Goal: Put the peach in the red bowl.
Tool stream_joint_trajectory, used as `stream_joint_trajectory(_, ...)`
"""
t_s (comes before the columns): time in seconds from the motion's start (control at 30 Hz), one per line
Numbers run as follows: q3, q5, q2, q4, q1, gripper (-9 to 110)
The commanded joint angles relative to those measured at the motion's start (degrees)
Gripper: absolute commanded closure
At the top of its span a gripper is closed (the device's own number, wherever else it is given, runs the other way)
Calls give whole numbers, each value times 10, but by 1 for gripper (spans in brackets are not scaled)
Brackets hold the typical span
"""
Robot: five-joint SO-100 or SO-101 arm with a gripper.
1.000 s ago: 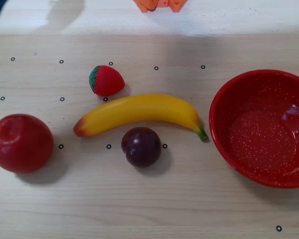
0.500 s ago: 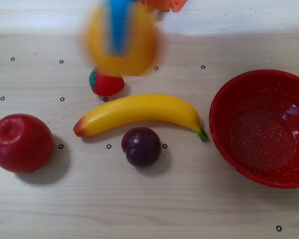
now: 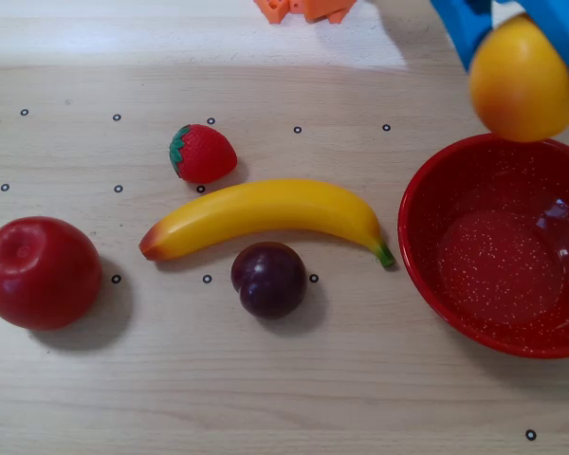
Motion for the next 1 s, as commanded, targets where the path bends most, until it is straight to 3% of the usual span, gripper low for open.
stream_joint_trajectory(0.0,-61,12,-14,37,25,101)
stream_joint_trajectory(0.37,-157,0,-182,56,29,101)
stream_joint_trajectory(0.63,-172,4,-204,61,24,70)
stream_joint_trajectory(0.97,-175,15,-207,74,22,59)
